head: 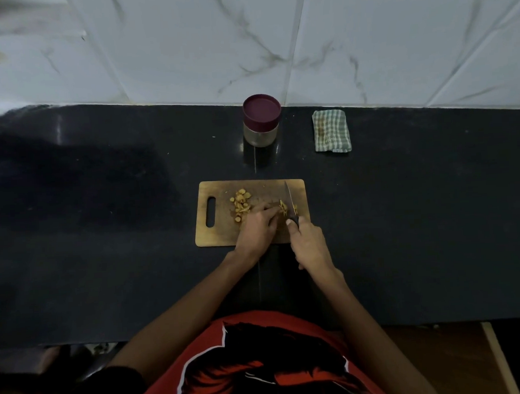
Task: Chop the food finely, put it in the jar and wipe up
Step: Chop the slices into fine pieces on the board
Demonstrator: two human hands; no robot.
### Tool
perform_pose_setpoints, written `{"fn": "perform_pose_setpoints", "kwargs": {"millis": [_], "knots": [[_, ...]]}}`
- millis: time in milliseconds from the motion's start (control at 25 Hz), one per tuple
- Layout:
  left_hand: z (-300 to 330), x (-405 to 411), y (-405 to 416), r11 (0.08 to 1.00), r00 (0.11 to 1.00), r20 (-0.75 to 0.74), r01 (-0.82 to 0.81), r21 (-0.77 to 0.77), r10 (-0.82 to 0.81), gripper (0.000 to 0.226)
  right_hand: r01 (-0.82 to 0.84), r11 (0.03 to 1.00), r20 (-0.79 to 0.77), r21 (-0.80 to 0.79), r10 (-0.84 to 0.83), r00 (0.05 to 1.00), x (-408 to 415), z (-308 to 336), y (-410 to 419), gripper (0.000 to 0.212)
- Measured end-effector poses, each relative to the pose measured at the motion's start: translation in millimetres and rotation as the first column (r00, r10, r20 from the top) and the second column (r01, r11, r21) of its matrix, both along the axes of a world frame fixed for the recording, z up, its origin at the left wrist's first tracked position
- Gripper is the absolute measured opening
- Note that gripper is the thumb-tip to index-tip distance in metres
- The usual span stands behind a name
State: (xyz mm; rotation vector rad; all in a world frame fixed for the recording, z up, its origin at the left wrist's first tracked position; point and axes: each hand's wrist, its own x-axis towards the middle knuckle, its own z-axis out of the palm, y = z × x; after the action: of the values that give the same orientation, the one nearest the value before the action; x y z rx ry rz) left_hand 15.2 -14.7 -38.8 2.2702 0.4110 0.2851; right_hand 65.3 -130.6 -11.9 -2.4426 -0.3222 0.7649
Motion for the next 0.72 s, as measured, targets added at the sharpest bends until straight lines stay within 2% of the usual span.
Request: {"fn": "perform_pose_setpoints", "kwargs": {"millis": [120,200,480,720], "knots": [[5,-3,9,0.998,0.998,-0.018,-0.063,-0.018,0.062,0.029,0.048,0.998,-0.056,0.03,-0.046,0.997,1,-1,-3,0.028],[8,-7,17,0.993,0.992,-0.038,-0.118,-0.025,0.117,0.031,0.02,1.0,-0.091,0.005,-0.02,0.996,-3,-3,-2,0.027],[3,-22,38,0.974,0.973,-0.052,-0.227,-0.004,0.227,0.028,-0.242,0.961,0.022,-0.135,0.247,0.969,-27,-12,10,0.027],[3,-28,41,0.97,0.968,-0.058,-0.243,0.008,0.243,0.028,-0.146,0.969,0.058,-0.201,0.161,0.985,-15,-12,-7,0.029]]}}
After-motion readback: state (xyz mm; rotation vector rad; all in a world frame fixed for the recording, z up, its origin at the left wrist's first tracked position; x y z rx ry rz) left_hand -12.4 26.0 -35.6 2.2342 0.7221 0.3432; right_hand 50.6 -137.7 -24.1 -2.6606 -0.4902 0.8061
